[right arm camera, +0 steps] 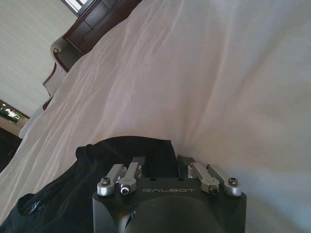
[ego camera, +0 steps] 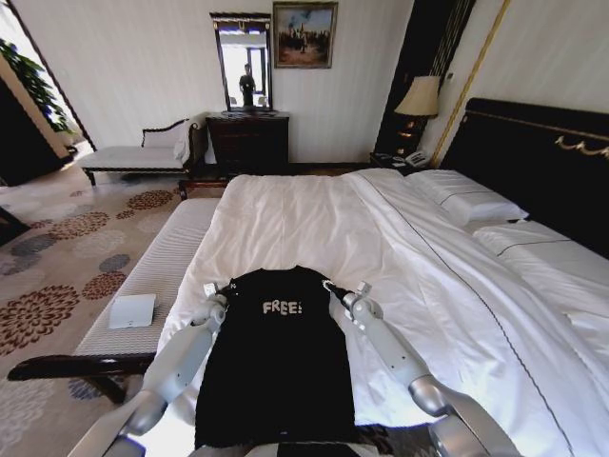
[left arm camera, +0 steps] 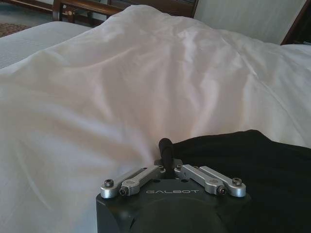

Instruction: Fold the clothes on the bed.

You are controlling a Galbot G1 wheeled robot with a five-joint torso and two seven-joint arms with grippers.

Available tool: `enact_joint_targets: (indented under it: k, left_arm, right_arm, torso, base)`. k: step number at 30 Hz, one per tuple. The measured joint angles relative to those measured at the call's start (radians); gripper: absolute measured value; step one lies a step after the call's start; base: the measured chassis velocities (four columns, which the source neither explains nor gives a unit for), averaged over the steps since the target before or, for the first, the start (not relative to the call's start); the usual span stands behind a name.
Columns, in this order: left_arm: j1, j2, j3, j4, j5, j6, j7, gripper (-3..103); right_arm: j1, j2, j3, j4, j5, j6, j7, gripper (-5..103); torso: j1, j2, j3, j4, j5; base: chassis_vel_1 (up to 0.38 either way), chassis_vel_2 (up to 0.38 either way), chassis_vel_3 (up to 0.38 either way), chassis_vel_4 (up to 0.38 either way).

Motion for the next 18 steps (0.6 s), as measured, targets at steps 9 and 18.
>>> enact_joint_targets:
  k: [9,18]
  left_arm:
    - [-0.010,-0.006,0.004,0.010,0.003,-0.001,0.006,2]
    - [-0.013,0.003,0.006,-0.005,0.003,-0.003,0.005,2]
  right_arm:
    - [0.006,0.007,-0.005,-0.010,-0.017,0.013,0.000,7]
    - [0.004,-0.004,-0.007,0.014,-0.036,0.033,0.008,1]
  torso:
    - [0.000,0.000,0.000,0.0001,0.0000]
    - [0.000,0.000,0.000,0.0001,-0.0002]
  base:
    - [0.000,0.000,0.000,0.000]
    - [0.000,0.000,0.000,0.000]
